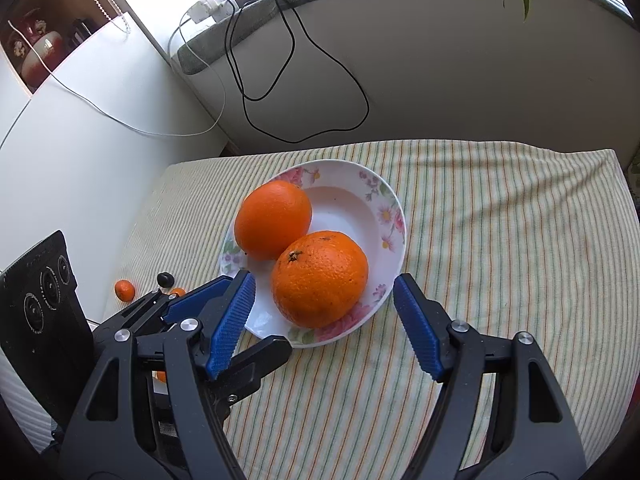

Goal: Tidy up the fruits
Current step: 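Set the orange beside the first one and open the right gripper, then withdraw the open right gripper from the bowl, then grasp the small stemmed tangerine with the right gripper while the left gripper grasps a brown kiwi, then carry the tangerine in the right gripper to the bowl while the left carries the kiwi there, then open the right gripper over the bowl while the left gripper releases the kiwi into it, then grasp a second brown kiwi with the left gripper while the right gripper grasps the dark plum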

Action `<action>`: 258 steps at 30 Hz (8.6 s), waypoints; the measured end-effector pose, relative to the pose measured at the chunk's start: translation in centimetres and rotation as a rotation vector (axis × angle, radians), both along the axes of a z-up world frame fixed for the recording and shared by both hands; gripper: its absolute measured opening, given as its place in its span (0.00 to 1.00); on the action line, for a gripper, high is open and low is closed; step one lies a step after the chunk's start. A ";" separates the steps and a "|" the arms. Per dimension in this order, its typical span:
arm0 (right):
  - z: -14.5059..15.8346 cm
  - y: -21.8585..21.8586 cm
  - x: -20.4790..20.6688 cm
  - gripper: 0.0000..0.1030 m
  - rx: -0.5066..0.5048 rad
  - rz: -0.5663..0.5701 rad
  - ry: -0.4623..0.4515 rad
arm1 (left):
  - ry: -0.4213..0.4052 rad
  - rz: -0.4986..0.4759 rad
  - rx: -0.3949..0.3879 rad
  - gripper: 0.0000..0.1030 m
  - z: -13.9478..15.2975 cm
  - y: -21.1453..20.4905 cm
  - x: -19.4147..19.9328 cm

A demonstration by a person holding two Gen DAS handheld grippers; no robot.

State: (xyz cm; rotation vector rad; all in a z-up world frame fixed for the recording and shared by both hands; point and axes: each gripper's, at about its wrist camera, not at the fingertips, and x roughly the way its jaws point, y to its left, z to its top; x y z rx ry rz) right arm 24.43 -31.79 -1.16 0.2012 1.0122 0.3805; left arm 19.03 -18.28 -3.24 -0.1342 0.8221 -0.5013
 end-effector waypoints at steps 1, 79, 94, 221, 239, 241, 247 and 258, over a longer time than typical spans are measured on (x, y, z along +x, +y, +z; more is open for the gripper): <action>0.1 0.0 -0.2 0.72 0.001 -0.005 -0.006 | -0.004 0.002 0.001 0.69 0.1 0.2 -0.2; -8.3 18.6 -13.7 0.40 -0.126 0.462 -0.164 | 0.051 0.397 -0.034 0.25 -7.0 21.0 -10.7; -7.8 18.8 -13.8 0.38 -0.119 0.462 -0.164 | 0.029 0.397 -0.050 0.24 -6.7 21.0 -11.1; -3.5 11.9 -9.9 0.63 -0.092 0.273 -0.260 | -0.103 0.325 -0.065 0.49 0.2 20.1 -7.2; -6.6 13.2 -9.2 0.54 -0.122 0.287 -0.187 | -0.006 0.369 0.013 0.48 -5.3 21.8 -9.9; -6.8 13.3 -9.0 0.54 -0.123 0.282 -0.181 | 0.003 0.370 0.015 0.48 -5.7 21.8 -9.6; -7.4 13.3 -8.3 0.53 -0.126 0.259 -0.168 | 0.014 0.373 0.024 0.44 -6.5 21.8 -8.8; -7.9 14.2 -6.9 0.47 -0.146 0.238 -0.150 | 0.018 0.365 0.032 0.40 -7.0 21.8 -8.3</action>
